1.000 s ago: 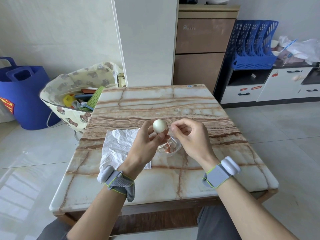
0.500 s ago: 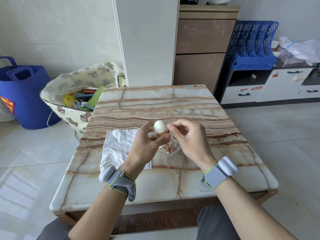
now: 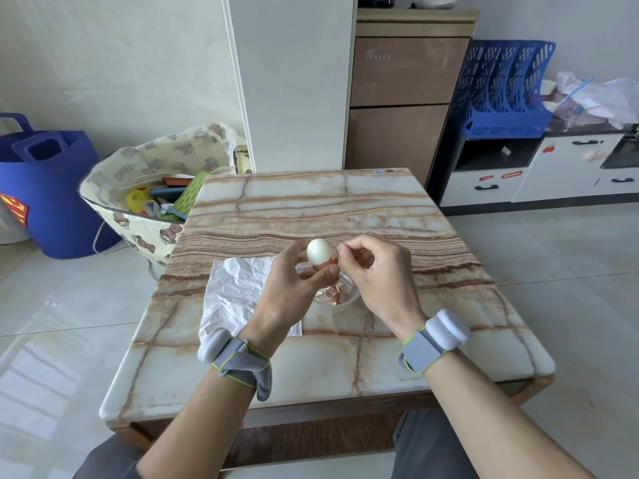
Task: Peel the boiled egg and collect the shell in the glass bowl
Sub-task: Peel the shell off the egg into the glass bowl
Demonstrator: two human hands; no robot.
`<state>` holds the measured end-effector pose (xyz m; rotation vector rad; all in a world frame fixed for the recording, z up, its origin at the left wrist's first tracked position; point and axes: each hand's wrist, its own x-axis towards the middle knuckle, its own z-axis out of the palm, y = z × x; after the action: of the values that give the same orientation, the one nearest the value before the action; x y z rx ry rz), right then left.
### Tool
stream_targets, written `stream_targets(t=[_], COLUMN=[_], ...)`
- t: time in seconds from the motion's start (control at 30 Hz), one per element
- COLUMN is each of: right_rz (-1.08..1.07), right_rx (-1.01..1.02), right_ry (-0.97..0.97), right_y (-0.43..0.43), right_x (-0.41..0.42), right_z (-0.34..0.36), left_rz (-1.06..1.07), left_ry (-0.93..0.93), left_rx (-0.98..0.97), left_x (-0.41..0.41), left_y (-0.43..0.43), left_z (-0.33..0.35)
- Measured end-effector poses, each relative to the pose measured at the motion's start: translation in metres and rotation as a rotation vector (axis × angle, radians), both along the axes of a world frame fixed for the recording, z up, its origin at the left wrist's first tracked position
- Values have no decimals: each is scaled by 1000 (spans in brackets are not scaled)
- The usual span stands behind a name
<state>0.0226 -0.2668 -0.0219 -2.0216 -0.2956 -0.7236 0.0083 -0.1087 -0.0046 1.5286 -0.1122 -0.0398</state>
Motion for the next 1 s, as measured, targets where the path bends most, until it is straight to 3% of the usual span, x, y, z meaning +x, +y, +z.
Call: stream_targets(t=[1.0], right_rz=[57], right_rx=[78], right_ry=[132], right_y=[-8], right_x=[-3], right_z=[-4], left_rz=[-2], left_ry=[-10], left_rx=[58], left_x=[0], left_y=[3], left_z=[0])
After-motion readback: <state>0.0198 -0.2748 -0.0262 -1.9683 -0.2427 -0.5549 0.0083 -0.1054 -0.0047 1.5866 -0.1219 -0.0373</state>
